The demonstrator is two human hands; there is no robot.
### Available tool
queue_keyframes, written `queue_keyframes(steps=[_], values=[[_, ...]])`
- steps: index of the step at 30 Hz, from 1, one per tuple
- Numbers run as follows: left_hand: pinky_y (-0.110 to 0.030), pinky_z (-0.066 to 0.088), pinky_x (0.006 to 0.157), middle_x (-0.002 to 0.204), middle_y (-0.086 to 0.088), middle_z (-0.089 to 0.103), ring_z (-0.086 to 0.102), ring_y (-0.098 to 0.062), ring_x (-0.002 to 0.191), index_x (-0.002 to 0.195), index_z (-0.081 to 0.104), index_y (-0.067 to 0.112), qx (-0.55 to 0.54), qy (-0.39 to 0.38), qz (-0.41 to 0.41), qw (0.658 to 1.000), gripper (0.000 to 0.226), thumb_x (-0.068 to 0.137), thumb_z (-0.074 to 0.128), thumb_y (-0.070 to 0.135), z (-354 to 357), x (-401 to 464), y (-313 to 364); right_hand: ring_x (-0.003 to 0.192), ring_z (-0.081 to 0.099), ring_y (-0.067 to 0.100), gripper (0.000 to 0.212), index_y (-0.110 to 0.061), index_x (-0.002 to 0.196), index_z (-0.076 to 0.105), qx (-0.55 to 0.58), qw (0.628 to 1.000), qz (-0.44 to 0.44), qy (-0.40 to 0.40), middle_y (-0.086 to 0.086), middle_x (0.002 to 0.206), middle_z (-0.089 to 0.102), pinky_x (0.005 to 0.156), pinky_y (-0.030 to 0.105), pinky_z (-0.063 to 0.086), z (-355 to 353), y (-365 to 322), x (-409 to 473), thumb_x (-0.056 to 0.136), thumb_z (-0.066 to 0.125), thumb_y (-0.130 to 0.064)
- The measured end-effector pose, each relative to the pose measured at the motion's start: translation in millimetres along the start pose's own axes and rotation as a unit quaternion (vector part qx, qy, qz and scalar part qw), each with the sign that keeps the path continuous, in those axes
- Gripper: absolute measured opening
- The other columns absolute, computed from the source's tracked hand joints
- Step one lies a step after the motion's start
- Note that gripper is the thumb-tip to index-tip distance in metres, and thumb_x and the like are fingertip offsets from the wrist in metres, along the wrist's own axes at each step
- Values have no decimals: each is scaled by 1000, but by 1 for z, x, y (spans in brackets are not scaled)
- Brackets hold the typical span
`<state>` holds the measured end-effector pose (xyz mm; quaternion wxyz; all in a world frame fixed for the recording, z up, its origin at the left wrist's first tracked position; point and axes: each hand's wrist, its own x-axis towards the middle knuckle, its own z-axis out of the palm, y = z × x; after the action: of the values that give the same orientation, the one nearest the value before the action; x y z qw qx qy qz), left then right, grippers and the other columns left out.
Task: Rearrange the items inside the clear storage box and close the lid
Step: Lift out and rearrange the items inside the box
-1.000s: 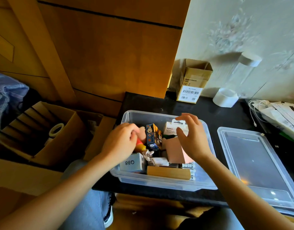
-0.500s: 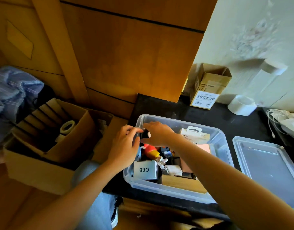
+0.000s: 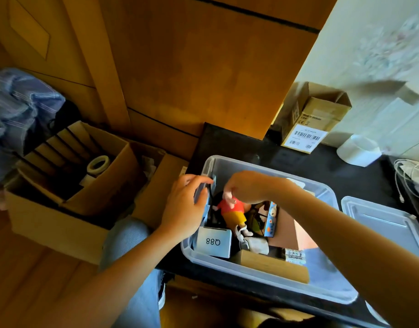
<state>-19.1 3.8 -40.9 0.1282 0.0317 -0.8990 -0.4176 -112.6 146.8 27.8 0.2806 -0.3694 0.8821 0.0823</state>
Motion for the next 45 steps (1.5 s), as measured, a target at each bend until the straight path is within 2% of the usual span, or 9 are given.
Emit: queue_keyframes(steps=[3,5,8,15,23,27,33,39,45], values=[[4,28,79,113,6,52,48,-6,105,111,62,28,-6,5,-4,1000,20,95,51,20,2,-1,-2,87,57,19,44,-14,86,66,-78,994,24,70,2,89,64,75,29,44,7,-8,2,93,38,-47],[7,26,78,113,7,51,47,-4,104,111,62,28,-10,7,-6,1000,21,95,51,19,3,-1,-3,90,53,19,49,-17,86,62,-159,982,39,95,0,92,61,76,30,39,11,-17,9,86,42,-61],[4,29,78,115,6,51,46,-3,104,113,61,28,-15,5,-9,1000,22,95,51,20,3,0,-4,107,49,22,50,-19,120,56,-235,967,56,78,1,115,57,84,31,38,16,-26,20,86,54,-55],[3,27,82,113,9,50,46,-4,107,112,61,29,-24,4,-4,1000,22,95,50,20,3,0,-4,107,52,23,36,-24,125,52,-198,980,-4,-20,1,115,59,91,34,41,21,-28,20,95,40,-37],[-3,30,80,115,6,51,48,-8,107,113,62,26,-17,1,-6,1000,22,95,50,22,2,0,-4,96,59,20,32,-21,104,63,-158,987,8,37,-2,98,65,79,29,48,0,-20,13,86,58,-46],[-2,30,80,115,6,51,47,-7,108,113,62,27,-25,1,-8,1000,22,95,50,22,2,0,-4,107,49,23,33,-28,125,52,-173,976,34,129,1,116,58,81,31,38,16,-18,3,93,45,-34],[-4,29,84,115,5,52,47,-8,110,112,62,26,-29,-1,-5,1000,22,95,50,19,2,0,-4,128,30,24,38,-22,124,56,-222,957,51,181,2,141,37,103,39,28,36,-18,-6,92,47,-41],[-12,34,86,116,4,54,48,-10,110,112,62,27,-23,-2,-3,1000,22,95,49,19,2,0,-5,112,53,22,32,-21,114,60,-261,960,-80,68,0,116,61,98,38,43,38,-32,7,83,68,-26],[-4,30,83,117,5,54,48,-9,111,112,62,29,-24,-2,-7,1000,23,96,48,20,1,0,-4,130,40,26,34,-24,127,54,-324,943,-69,-13,2,139,47,105,46,32,46,-42,21,93,52,-28]])
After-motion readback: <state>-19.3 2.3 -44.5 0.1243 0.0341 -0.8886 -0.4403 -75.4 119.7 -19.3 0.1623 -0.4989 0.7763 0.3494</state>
